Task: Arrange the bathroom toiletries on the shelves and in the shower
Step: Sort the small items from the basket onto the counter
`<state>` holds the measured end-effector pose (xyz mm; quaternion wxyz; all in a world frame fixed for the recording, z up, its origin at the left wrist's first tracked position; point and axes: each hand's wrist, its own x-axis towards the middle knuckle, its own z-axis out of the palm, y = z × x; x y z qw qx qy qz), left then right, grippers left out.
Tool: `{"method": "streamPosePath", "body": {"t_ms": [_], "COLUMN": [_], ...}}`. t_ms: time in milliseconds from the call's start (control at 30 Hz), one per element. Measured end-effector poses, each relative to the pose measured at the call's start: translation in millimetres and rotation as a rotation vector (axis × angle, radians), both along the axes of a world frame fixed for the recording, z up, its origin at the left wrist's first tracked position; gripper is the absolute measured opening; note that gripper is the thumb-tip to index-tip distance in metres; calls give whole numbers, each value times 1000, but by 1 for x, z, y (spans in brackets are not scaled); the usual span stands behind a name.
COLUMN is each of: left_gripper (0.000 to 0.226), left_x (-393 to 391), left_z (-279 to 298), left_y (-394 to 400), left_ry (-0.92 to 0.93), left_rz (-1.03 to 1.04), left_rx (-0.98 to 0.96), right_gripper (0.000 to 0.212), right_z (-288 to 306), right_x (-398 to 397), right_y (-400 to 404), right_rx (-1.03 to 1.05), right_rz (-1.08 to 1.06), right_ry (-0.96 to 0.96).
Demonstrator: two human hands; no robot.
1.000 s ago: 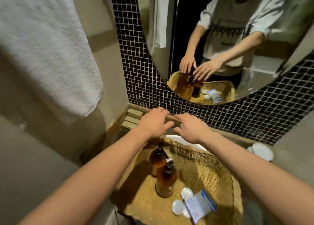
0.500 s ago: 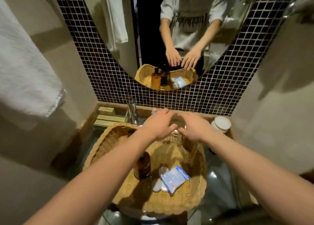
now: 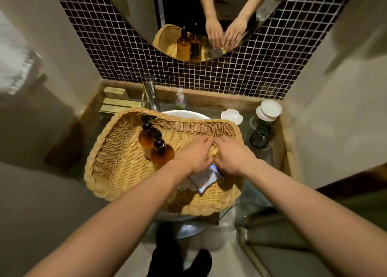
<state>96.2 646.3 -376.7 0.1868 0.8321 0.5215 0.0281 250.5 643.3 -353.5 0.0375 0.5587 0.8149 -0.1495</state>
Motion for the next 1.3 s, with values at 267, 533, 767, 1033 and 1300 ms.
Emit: {"method": "streamPosePath", "body": {"t_ms": [267,533,767,1033,1300], "left_gripper": [60,37,51,38,45], "left_x": [-16,-10,-1,-1,-16], "left_z": [-37,-40,5,84,108], "left_y": [-14,-14,16,80,150], "left_ry": [286,181,87,112,221], "left_rz": [-66,8,39,46,-95], "left_rx": [-83,-197,-225,-26,261], "right_gripper": [60,59,32,28,10], "right_z": [-27,-31,2,75,84], "right_x": [-19,-19,-15,-5,-9], "right_y": [3,9,28,91,160], "right_rx": [-137,-174,-180,2,21], "right_rz": [59,89,73,7,-82], "right_ry": [-126,-159,-212,-120,29]}}
